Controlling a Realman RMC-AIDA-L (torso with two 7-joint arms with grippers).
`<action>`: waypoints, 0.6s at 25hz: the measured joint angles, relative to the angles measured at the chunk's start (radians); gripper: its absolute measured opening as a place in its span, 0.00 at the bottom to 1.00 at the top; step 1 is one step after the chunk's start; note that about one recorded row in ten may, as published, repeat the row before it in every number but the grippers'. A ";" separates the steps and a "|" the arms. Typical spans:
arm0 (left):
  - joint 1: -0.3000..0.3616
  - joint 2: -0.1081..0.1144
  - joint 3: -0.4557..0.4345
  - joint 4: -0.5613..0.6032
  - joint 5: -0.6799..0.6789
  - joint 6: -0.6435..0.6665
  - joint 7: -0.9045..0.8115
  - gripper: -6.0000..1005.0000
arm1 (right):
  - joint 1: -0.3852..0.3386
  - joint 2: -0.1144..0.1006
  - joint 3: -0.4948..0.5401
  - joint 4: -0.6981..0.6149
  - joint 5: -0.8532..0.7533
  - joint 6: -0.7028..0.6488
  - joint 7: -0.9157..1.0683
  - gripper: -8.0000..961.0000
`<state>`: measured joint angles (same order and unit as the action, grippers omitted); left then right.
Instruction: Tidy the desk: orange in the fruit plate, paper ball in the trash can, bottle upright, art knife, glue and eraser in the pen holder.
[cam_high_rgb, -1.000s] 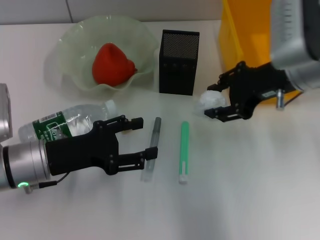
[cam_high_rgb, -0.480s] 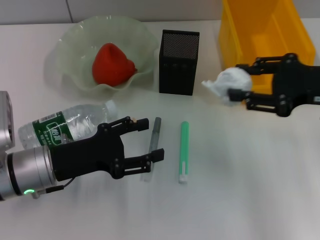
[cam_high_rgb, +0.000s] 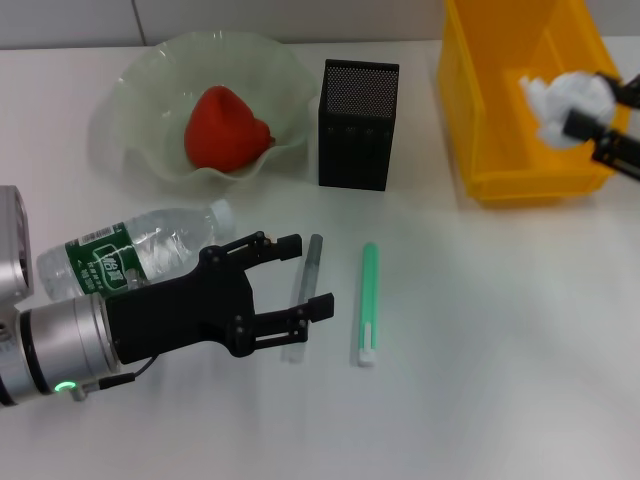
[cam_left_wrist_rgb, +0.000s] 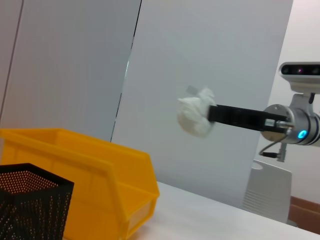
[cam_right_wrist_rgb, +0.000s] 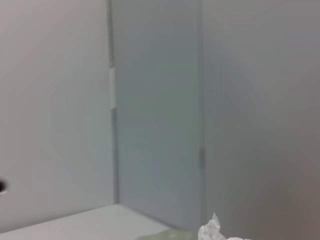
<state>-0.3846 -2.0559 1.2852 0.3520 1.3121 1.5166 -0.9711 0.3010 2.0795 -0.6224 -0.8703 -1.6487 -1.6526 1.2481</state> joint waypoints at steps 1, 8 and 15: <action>0.000 -0.001 0.000 0.000 0.000 0.000 -0.002 0.78 | 0.004 0.000 0.015 0.008 0.000 0.010 -0.008 0.57; 0.003 -0.003 0.000 -0.001 0.000 0.006 -0.020 0.78 | 0.059 -0.001 0.048 0.030 0.003 0.196 -0.005 0.58; 0.006 -0.003 -0.009 -0.001 -0.001 0.014 -0.026 0.77 | 0.140 -0.011 0.036 0.065 -0.012 0.337 0.026 0.59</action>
<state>-0.3787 -2.0585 1.2759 0.3512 1.3114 1.5307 -0.9970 0.4407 2.0686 -0.5863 -0.8054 -1.6603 -1.3158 1.2745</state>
